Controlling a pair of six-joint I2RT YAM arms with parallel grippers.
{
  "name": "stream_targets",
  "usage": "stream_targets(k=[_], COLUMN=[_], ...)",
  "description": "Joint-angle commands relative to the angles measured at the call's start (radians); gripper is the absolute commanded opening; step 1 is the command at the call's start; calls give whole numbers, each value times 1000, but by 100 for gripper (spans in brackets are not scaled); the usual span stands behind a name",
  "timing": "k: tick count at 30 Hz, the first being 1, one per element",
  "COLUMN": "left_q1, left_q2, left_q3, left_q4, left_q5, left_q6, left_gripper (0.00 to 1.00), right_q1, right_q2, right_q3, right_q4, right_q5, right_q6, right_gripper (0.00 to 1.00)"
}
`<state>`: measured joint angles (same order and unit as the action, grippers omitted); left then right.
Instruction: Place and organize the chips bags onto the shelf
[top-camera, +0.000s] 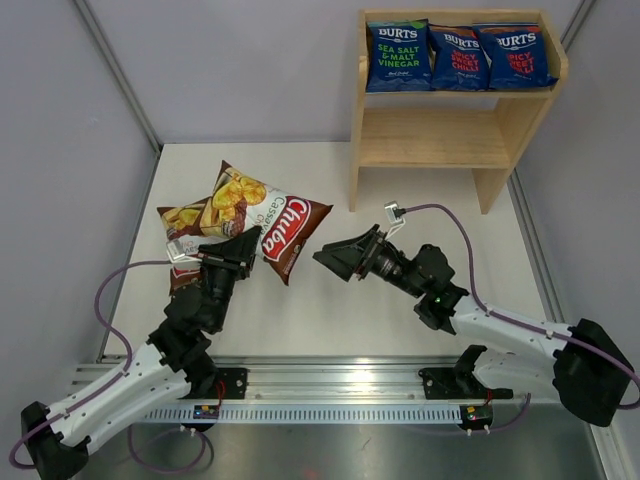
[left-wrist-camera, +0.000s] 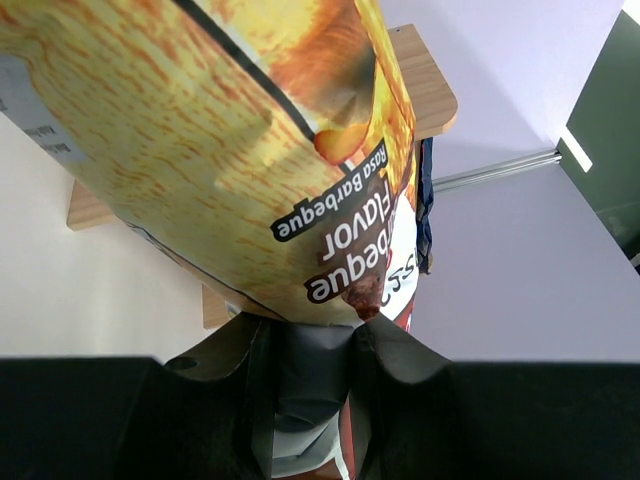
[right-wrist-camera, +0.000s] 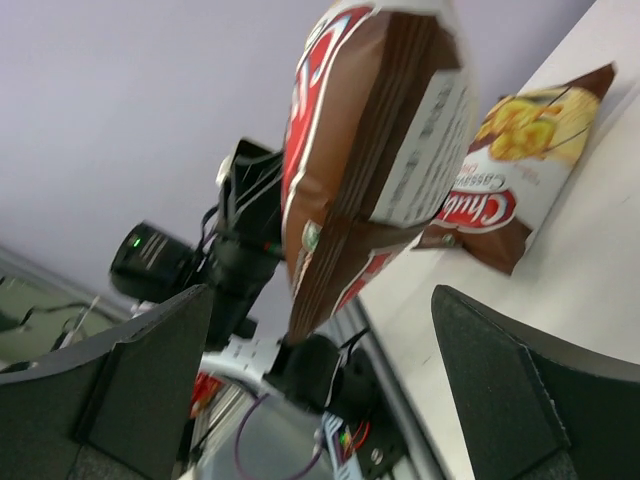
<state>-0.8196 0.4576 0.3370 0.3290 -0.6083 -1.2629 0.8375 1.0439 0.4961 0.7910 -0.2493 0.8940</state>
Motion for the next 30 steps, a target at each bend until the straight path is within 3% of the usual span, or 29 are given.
stream_targets(k=[1, 6, 13, 23, 27, 30], left_q1=[-15, -26, -29, -39, -44, -44], left_q2=[-7, -13, 0, 47, 35, 21], left_q3=[42, 19, 2, -6, -16, -27], left_q4=[93, 102, 124, 183, 188, 173], left_q5=[-74, -79, -59, 12, 15, 4], left_q6=[-50, -72, -93, -116, -119, -119], left_gripper=[0, 0, 0, 0, 0, 0], right_q1=[23, 31, 32, 32, 32, 32], right_q2=[89, 140, 208, 329, 354, 355], right_q3=[78, 111, 183, 269, 269, 266], right_q4=[132, 149, 162, 166, 206, 221], right_q5=[165, 289, 180, 147, 130, 117], right_q6=[-72, -47, -72, 2, 6, 10], right_gripper=[99, 100, 99, 97, 85, 69])
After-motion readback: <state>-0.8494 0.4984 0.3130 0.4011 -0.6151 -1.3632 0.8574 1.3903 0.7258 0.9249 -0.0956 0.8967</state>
